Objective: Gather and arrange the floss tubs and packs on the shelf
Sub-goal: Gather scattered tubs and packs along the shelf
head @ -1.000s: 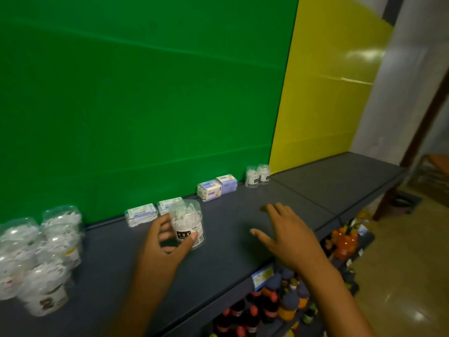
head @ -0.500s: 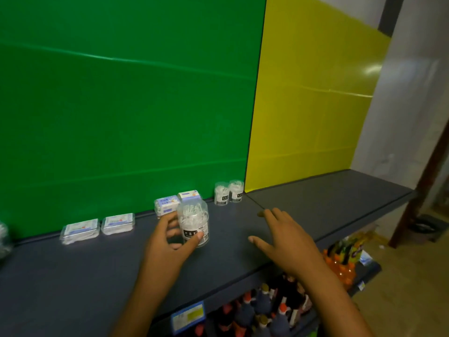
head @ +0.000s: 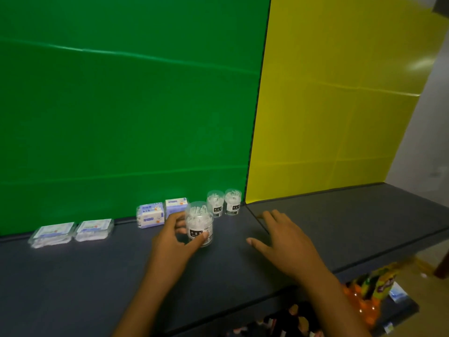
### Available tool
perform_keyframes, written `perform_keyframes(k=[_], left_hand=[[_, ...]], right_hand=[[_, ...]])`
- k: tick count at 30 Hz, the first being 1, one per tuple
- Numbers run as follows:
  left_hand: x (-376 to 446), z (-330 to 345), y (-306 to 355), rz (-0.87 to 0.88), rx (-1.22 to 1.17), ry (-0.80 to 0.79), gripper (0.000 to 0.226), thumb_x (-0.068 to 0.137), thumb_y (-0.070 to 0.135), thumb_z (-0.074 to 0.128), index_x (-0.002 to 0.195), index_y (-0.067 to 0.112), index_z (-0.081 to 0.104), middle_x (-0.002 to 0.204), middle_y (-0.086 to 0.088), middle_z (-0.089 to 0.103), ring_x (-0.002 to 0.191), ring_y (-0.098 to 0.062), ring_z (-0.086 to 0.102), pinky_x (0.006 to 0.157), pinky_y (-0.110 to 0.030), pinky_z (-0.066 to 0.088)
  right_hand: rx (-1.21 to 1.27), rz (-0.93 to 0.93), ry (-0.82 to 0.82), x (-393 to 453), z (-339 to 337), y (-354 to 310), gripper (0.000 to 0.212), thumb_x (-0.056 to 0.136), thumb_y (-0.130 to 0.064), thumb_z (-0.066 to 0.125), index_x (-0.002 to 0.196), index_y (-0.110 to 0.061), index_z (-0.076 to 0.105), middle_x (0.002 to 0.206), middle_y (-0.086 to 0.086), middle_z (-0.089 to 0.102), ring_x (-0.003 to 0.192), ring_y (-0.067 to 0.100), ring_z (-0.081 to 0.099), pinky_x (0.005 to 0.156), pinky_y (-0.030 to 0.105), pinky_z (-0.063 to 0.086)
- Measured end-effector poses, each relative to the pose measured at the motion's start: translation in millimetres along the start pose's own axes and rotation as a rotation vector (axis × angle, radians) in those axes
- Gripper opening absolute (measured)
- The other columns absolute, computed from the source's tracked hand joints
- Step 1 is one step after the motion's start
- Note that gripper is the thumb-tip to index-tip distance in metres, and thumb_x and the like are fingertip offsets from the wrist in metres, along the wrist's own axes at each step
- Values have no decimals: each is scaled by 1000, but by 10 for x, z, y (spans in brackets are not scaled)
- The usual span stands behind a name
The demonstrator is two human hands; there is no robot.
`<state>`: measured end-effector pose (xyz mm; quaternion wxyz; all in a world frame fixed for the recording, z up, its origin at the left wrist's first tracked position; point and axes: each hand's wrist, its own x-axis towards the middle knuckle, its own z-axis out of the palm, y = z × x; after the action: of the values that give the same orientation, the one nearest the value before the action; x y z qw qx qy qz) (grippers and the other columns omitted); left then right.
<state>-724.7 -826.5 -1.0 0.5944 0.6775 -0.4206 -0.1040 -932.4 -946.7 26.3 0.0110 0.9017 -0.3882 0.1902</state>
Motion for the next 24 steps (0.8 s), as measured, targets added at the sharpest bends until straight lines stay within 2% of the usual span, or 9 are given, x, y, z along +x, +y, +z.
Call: perform_keyframes(k=[5,8,12,17,22,24], left_hand=[[415,311,-183,-38,75,1,58,69,23,84,118,15,53,94,11,58,84,4,54,73,-16,43],[607,485,-243,-45,125,-12,55,70,23,83,114,21,49,96,12,54,82,6,50,67,-10,39],[785,710,-415,-93,163,-23,57,67,21,85,112,20,51,102,5,59,84,1,54,68,-11,42],[881,971,-488,-125,191,3,54,66,17,86,104,25,48,92,11,58,81,7,53,63,-5,40],[918,1225,-546,-185,214,49,52,67,20,85,104,27,49,92,16,59,85,1,58,69,-11,43],[899,1328,-550,-204,234,67,53,67,23,85,106,27,50,98,12,62,90,-6,61,75,-19,49]], right_hand=[[23,-13,-29,396,155,202,70,88,-72,38,139,-25,39,133,-4,46,120,16,45,96,31,43],[35,-32,-19,621,197,311,71,88,-73,38,140,-25,39,137,-4,45,124,16,44,98,32,42],[97,-44,-7,868,325,445,67,87,-72,41,136,-27,41,134,-5,48,122,14,46,97,30,43],[149,-85,-62,1146,492,616,68,86,-71,45,137,-26,42,133,-5,48,122,15,46,98,31,43],[210,-181,-111,1328,591,834,60,87,-68,48,132,-29,44,128,-6,50,117,13,46,95,30,42],[237,-211,-119,1362,610,930,61,87,-69,48,133,-29,44,129,-6,50,118,13,46,96,30,42]])
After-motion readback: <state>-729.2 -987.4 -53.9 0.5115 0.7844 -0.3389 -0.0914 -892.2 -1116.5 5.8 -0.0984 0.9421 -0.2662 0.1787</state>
